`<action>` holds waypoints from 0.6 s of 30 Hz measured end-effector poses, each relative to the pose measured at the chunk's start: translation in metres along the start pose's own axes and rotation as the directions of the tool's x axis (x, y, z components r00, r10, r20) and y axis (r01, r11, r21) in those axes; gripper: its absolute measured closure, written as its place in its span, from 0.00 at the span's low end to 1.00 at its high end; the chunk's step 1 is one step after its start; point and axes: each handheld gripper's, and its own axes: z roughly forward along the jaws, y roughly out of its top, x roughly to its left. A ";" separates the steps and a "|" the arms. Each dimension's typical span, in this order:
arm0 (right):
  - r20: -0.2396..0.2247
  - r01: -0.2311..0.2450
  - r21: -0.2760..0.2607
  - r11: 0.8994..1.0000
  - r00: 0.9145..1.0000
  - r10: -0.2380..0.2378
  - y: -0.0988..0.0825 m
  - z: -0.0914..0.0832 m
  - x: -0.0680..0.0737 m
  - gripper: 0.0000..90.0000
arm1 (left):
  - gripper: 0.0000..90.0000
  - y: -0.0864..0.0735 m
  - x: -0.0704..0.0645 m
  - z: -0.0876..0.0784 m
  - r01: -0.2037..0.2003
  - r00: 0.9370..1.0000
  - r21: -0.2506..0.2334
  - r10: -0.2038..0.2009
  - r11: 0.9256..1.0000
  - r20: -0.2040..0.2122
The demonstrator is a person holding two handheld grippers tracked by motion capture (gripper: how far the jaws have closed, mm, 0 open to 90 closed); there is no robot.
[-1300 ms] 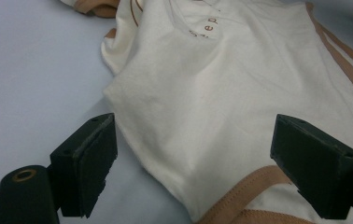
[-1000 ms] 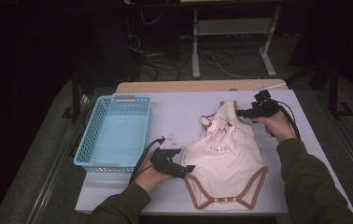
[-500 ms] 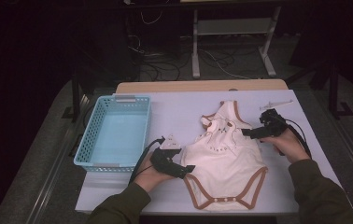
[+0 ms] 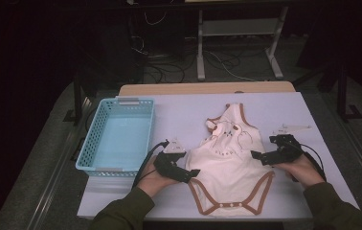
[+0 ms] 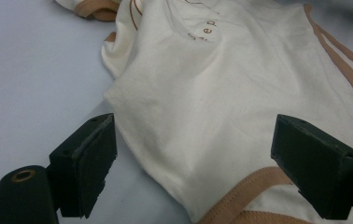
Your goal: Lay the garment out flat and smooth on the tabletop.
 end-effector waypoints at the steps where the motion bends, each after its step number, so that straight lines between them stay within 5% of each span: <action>1: -0.005 0.009 -0.002 1.000 1.000 -0.009 -0.003 -0.002 0.002 0.00 | 0.16 0.000 0.000 0.000 0.001 1.000 0.000 -0.001 1.000 0.000; 18: -0.046 -0.026 -0.007 1.000 0.999 0.026 -0.044 -0.022 0.016 0.00 | 0.16 0.010 0.004 0.001 0.019 0.999 -0.004 -0.019 1.000 -0.026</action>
